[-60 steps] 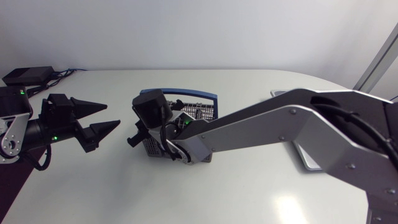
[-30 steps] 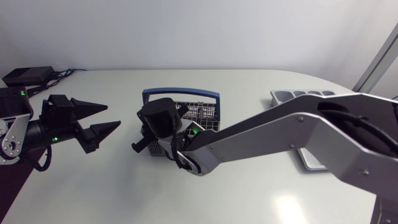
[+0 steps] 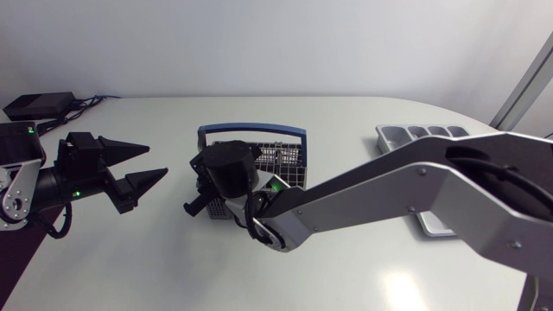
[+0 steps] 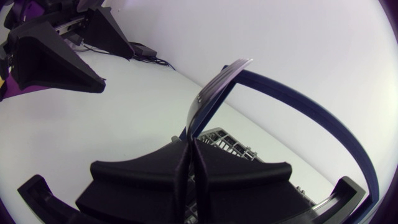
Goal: Unload the cutlery basket into the drawer organizer.
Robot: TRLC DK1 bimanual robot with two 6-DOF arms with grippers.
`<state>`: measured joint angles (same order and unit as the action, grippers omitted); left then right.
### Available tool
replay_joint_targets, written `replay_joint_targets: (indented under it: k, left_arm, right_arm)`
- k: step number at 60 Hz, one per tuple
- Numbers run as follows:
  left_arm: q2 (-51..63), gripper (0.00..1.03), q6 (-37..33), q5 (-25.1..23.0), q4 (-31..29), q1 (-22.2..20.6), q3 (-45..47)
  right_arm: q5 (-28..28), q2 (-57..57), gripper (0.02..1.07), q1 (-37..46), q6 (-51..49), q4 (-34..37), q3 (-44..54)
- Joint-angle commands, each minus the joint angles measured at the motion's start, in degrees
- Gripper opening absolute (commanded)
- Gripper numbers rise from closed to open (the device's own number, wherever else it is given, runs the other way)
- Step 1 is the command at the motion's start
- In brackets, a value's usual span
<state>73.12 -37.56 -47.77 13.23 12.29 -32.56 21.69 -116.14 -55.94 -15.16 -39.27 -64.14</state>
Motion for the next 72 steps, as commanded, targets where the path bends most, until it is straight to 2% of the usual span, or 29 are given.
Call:
replay_joint_targets:
  k: [1, 18, 28, 39, 66, 72]
  left_arm:
    - [-0.61, 0.89, -0.67, -0.84, 0.83, -0.25, 1.79]
    - [-0.61, 0.89, -0.67, -0.84, 0.92, -0.52, 1.97]
    - [-0.88, 0.89, -0.5, -0.84, 0.92, -0.69, 1.97]
    - [-1.05, 0.89, -0.5, -0.84, 0.92, -1.13, 1.88]
    - [0.27, 0.9, -0.58, -0.84, 1.88, -1.75, 1.79]
    - [-0.17, 0.9, -0.5, -0.84, 0.92, -2.98, 1.97]
  right_arm:
    - [-0.42, 2.32, 0.09, -0.66, -1.54, -2.13, 1.74]
    - [-1.74, 3.81, 0.1, -0.66, -5.5, -6.26, 3.41]
    - [-5.08, 5.13, 0.1, -0.92, -8.31, -6.79, 4.11]
    - [-10.62, 8.03, 0.1, -0.31, -10.24, -5.38, 4.99]
    - [-18.88, 13.48, 0.1, 2.33, -11.12, -0.81, 5.6]
    - [-20.37, 13.92, 0.1, 3.03, -11.03, -0.55, 5.87]
